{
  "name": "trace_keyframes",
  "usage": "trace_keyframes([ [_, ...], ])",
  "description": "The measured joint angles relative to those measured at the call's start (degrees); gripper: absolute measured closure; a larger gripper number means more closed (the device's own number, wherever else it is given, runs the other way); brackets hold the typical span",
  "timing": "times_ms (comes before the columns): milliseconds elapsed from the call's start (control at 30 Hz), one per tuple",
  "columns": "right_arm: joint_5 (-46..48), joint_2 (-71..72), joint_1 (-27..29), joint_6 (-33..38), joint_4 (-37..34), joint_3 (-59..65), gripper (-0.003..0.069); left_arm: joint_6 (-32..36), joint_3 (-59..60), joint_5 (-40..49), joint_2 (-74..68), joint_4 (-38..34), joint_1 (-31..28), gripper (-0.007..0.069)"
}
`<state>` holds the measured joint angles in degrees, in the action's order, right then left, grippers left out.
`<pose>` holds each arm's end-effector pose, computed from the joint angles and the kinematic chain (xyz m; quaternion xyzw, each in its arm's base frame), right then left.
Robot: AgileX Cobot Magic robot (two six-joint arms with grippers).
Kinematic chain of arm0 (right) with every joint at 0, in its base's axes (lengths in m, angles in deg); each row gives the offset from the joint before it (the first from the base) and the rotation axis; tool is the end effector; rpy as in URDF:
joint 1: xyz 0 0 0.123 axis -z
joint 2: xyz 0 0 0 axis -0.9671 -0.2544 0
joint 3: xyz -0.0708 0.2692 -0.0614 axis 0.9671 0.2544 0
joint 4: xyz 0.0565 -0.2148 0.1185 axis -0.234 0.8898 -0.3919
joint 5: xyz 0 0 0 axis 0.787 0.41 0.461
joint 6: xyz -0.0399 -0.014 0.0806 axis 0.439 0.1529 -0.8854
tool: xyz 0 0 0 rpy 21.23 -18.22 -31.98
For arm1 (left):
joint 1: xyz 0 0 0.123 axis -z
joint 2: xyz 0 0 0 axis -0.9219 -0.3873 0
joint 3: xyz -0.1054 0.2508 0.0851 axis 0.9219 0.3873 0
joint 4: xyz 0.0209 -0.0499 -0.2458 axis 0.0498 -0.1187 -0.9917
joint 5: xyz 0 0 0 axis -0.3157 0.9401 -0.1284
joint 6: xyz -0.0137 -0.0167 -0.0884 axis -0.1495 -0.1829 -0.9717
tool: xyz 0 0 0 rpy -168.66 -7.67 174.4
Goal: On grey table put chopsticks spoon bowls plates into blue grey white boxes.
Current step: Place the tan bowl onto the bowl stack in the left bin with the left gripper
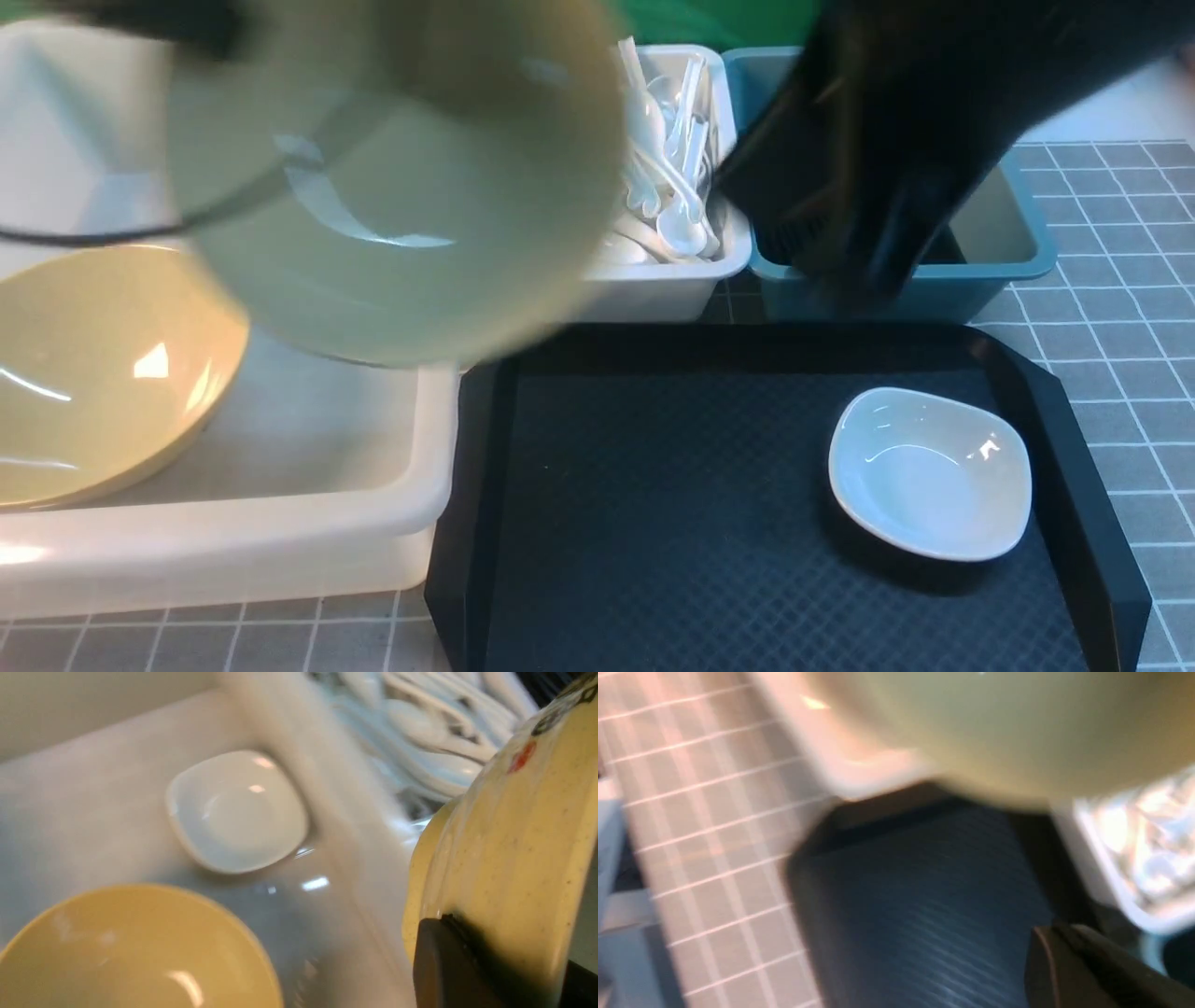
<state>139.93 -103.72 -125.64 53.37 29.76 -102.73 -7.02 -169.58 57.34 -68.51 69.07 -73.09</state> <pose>0.1837 0.2227 0.4526 -0.5317 0.7755 0.0962 0.3265 0.2676 0.0028 0.4403 0.0767 0.9293 -0.0813 0.3521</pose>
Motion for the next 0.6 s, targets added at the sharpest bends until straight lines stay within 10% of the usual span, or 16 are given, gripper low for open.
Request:
trace_keyframes([
  [267, 0.0, -1.78, -3.79, 0.85, 0.31, 0.0, 0.0626, 0.57, 23.17, -13.12, 6.54, -9.58, -27.05, 0.062],
  [600, 0.0, -1.78, -3.81, 0.78, 0.31, 0.0, 0.0624, 6.47, 35.33, -28.19, -0.01, -16.23, -31.02, 0.0611],
])
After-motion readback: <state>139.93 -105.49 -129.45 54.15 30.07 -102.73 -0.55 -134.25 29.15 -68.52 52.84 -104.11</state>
